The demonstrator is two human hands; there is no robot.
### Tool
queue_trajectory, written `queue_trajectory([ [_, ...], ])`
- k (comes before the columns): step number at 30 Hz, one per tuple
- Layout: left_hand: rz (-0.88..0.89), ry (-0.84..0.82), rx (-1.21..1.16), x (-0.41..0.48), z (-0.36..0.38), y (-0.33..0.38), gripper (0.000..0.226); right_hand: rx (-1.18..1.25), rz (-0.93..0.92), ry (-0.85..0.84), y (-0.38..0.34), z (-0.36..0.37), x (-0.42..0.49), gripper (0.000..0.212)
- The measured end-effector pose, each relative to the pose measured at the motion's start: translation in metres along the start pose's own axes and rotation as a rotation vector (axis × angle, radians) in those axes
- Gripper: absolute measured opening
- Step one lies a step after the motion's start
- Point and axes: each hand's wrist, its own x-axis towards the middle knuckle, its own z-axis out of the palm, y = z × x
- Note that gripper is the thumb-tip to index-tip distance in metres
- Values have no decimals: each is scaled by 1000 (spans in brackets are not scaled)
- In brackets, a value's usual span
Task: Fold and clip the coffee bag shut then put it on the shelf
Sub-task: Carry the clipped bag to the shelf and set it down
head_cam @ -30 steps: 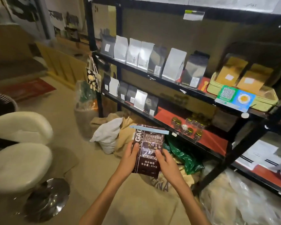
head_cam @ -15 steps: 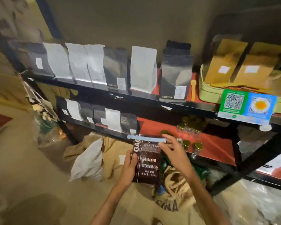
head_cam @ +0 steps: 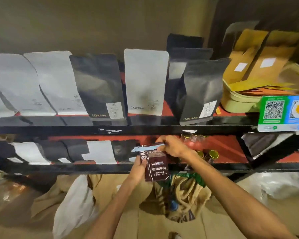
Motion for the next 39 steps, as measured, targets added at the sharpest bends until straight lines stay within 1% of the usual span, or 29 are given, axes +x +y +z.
queue_trajectory([
  [1, 11, -14, 70, 11, -6, -1, 31, -19, 5, 32, 1, 1, 4, 23],
  [3, 52, -44, 187, 28, -22, -6, 33, 28, 31, 88, 6, 9, 10, 24],
  [5, 168, -44, 245, 35, -38, -3, 28, 91, 102, 163, 15, 17, 14, 24],
  [7, 355, 82, 424, 47, -57, 2, 25, 129, 179, 235, 26, 24, 23, 21],
  [9, 582, 265, 743, 62, -74, 2, 36, 188, 211, 304, 36, 32, 30, 16],
  [10, 639, 347, 843, 69, -81, 4, 45, 208, 202, 332, 39, 33, 32, 16],
  [11, 636, 399, 855, 75, -89, 7, 51, 208, 187, 357, 43, 36, 35, 18],
  [12, 616, 428, 836, 82, -97, 11, 51, 198, 170, 382, 47, 38, 38, 20],
  [13, 600, 421, 841, 91, -104, 11, 45, 186, 154, 401, 51, 41, 41, 19],
  [14, 603, 397, 917, 98, -109, 13, 36, 183, 145, 406, 55, 42, 43, 17],
  [15, 590, 330, 1032, 102, -112, 15, 28, 178, 140, 402, 58, 44, 45, 17],
  [16, 568, 261, 1137, 106, -114, 15, 23, 167, 131, 391, 60, 45, 46, 19],
  [17, 531, 207, 1174, 109, -114, 15, 22, 155, 115, 386, 61, 46, 47, 22],
  [20, 457, 149, 1065, 115, -113, 10, 30, 173, 86, 337, 61, 52, 48, 31],
  [23, 429, 90, 1004, 118, -114, 4, 34, 181, 75, 305, 63, 57, 48, 29],
  [26, 485, 120, 874, 118, -117, -1, 29, 227, 69, 314, 67, 62, 46, 27],
  [28, 503, 106, 809, 118, -118, -2, 26, 246, 71, 305, 68, 64, 46, 28],
  [31, 456, 84, 700, 120, -117, 0, 25, 263, 65, 280, 66, 63, 48, 29],
  [33, 452, 70, 698, 120, -116, 1, 26, 288, 53, 276, 66, 62, 48, 28],
  [35, 488, 64, 730, 119, -117, 3, 26, 309, 52, 273, 66, 66, 50, 27],
  [39, 484, 6, 794, 118, -122, 10, 25, 324, 96, 297, 70, 75, 51, 27],
])
